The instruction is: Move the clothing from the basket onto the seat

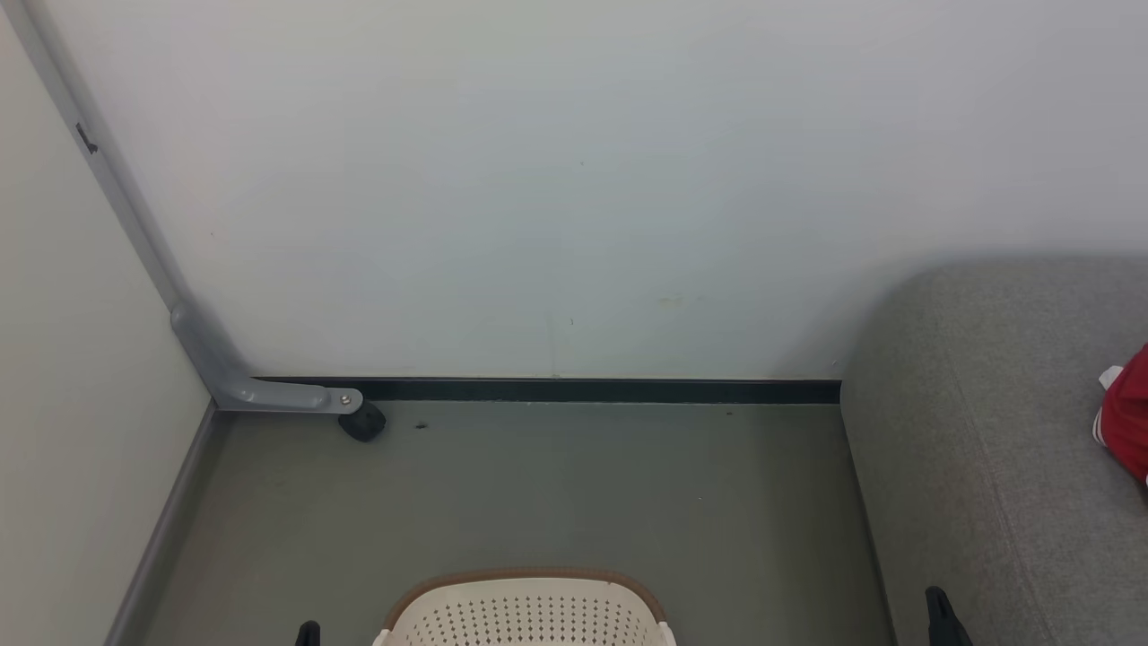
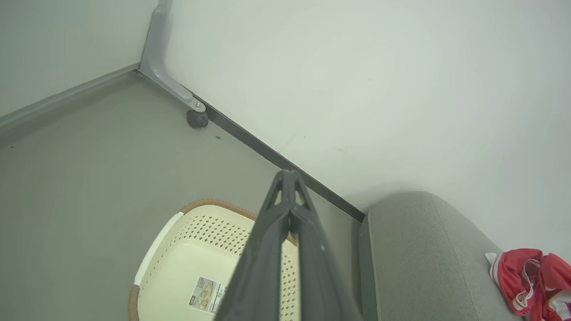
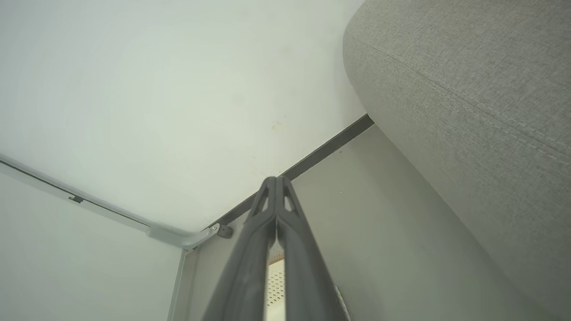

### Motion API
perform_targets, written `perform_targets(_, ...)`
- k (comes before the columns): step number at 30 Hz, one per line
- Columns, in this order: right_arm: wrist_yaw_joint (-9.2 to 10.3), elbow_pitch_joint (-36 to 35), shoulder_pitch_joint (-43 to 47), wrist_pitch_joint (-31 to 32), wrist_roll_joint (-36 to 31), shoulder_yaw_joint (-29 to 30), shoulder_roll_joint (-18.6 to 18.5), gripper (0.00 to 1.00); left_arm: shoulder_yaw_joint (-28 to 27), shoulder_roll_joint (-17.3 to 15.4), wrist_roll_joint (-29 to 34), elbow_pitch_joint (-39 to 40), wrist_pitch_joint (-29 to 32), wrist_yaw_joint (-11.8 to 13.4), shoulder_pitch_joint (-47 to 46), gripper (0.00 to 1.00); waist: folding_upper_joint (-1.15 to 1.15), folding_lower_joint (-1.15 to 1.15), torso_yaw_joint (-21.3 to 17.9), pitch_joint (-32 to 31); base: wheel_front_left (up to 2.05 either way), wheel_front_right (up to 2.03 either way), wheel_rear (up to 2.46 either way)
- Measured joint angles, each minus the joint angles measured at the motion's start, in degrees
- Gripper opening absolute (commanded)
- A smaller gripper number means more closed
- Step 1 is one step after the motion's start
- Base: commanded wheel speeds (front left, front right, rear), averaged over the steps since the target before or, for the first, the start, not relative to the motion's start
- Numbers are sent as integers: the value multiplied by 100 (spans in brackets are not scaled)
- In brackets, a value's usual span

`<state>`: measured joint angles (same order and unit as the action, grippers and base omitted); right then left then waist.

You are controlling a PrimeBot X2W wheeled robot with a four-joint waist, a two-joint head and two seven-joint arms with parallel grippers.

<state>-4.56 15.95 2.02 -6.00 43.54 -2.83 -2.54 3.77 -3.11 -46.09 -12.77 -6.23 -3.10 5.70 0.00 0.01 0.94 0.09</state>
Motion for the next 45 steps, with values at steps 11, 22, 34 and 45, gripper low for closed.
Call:
perform_targets(11,-49,29,-97,249,868,200,3,0,-159,3,-821,-96,247,-60,-205,0,0,0,-18,0,0,0,0)
perform_targets(22,-58,59,-213,474,1752,396,7,0,-321,9,-1604,-166,476,-149,-353,0,0,0,-35,0,0,0,0)
perform_targets(34,-124,82,-385,703,2695,604,9,0,-491,36,-2557,-260,723,-209,-553,0,0,0,-54,0,0,0,0)
perform_targets(45,-152,100,-492,922,3582,801,10,0,-654,48,-3348,-335,951,-302,-695,0,0,-1,-71,1,0,0,0)
